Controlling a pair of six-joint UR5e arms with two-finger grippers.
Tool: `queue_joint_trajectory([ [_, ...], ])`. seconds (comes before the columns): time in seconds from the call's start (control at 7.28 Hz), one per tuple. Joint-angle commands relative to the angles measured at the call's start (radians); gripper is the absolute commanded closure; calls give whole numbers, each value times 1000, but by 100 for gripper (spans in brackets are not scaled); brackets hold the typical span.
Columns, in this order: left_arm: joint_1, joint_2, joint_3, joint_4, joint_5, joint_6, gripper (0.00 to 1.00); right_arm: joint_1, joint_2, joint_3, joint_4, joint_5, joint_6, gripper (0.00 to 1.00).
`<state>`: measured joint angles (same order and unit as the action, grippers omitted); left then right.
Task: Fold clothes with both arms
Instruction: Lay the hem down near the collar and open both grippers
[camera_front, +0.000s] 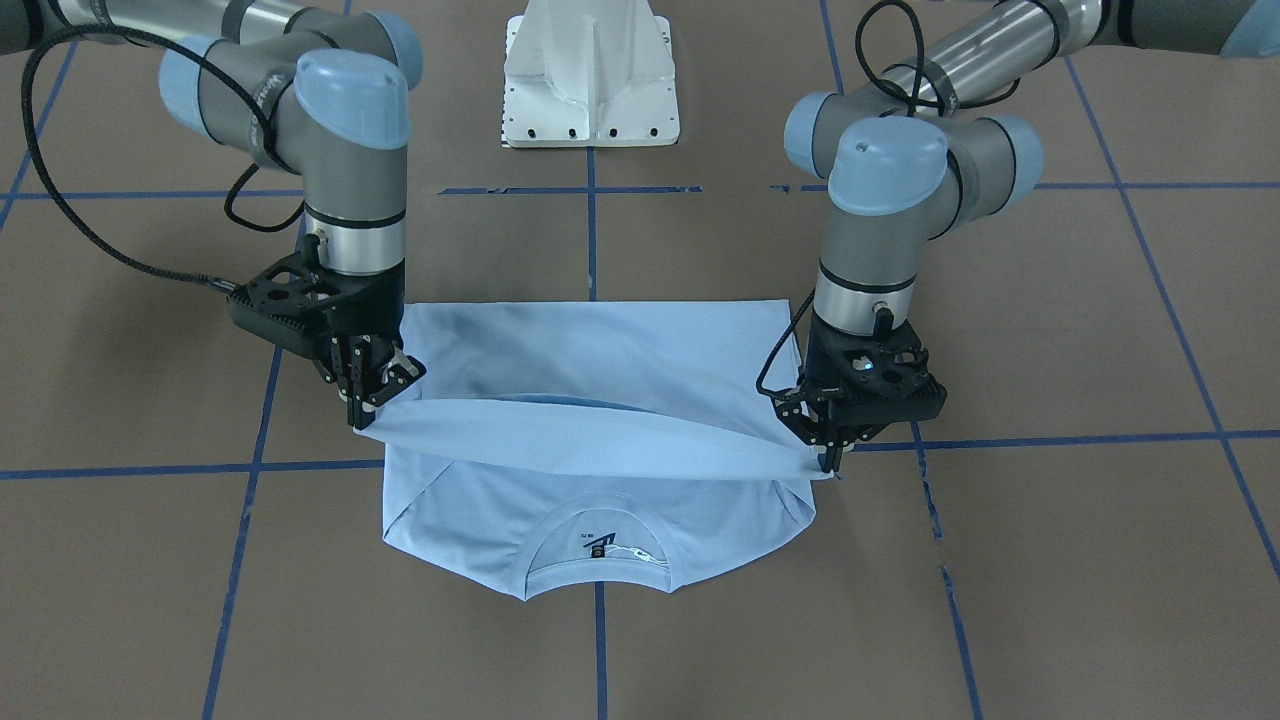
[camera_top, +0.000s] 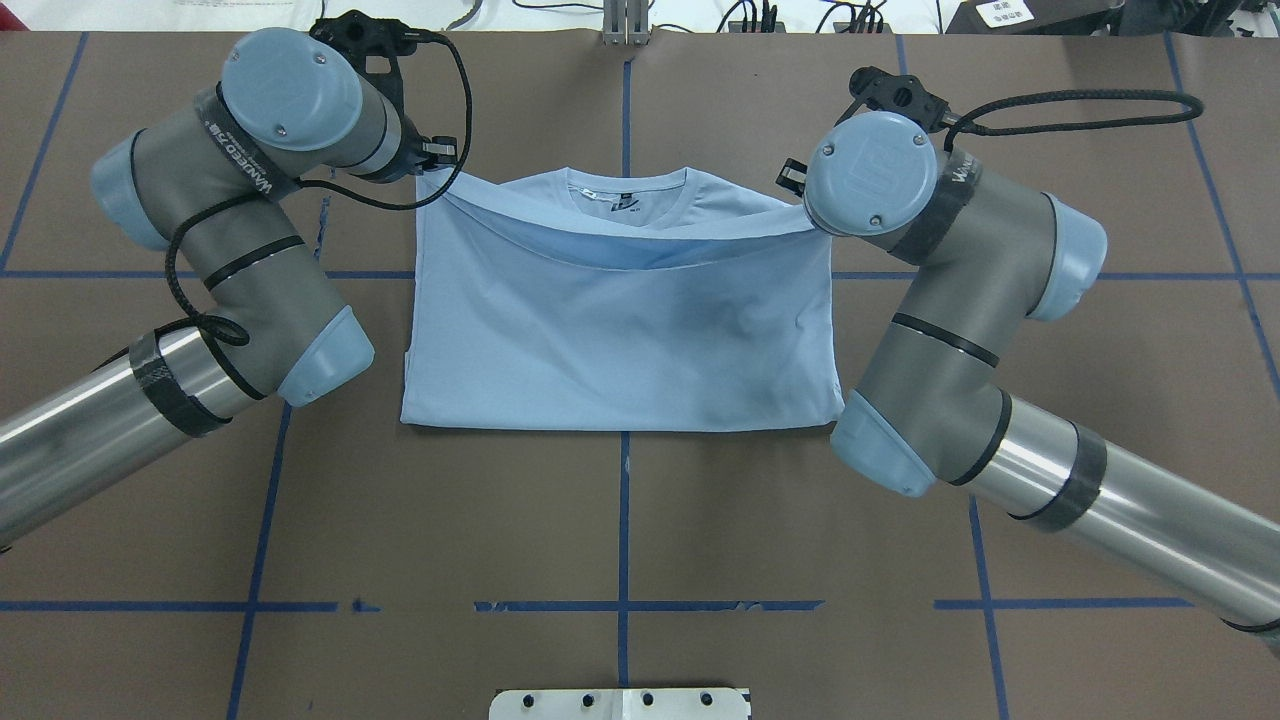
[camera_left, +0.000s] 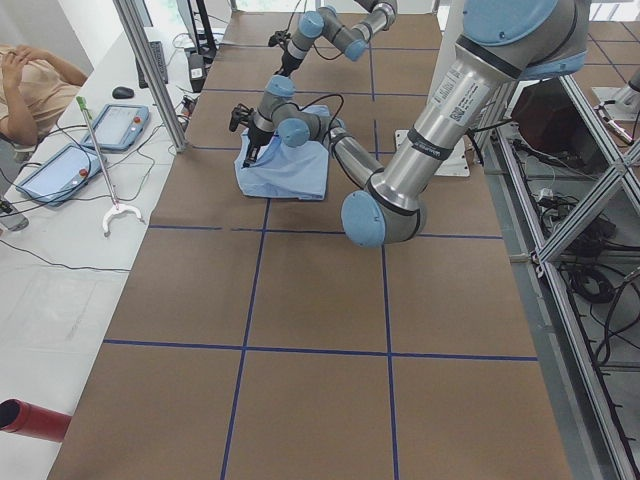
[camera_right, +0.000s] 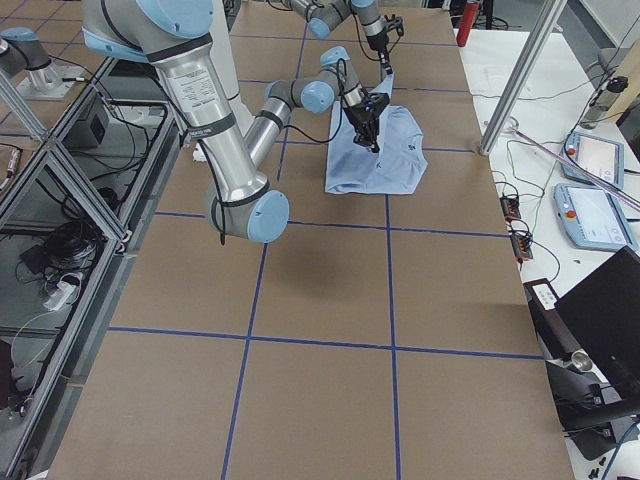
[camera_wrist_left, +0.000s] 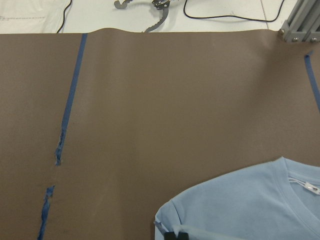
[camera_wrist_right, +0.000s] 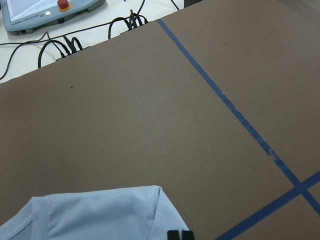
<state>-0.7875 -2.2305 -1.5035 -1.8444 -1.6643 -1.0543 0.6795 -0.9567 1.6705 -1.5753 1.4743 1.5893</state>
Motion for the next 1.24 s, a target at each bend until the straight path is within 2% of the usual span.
queue_joint_trajectory([
  [0.0, 2, -49, 147, -74, 1, 2, 100, 5, 38, -176, 140, 3, -9, 100],
  [0.27, 19, -63, 257, -154, 46, 2, 100, 5, 47, -293, 242, 3, -26, 100],
  [0.55, 31, -63, 270, -174, 46, 0, 100, 5, 52, -308, 251, 3, -25, 100],
  [0.69, 43, -61, 267, -176, 46, -1, 100, 5, 50, -308, 251, 3, -26, 97],
  [0.82, 44, -52, 264, -200, 44, 2, 53, 5, 52, -308, 253, 1, -25, 1],
  [0.96, 44, -2, 246, -276, 44, 2, 1, 5, 74, -301, 255, 3, -23, 0],
  [1.1, 42, 62, 177, -347, 35, 16, 0, 14, 76, -278, 255, 29, -46, 0],
])
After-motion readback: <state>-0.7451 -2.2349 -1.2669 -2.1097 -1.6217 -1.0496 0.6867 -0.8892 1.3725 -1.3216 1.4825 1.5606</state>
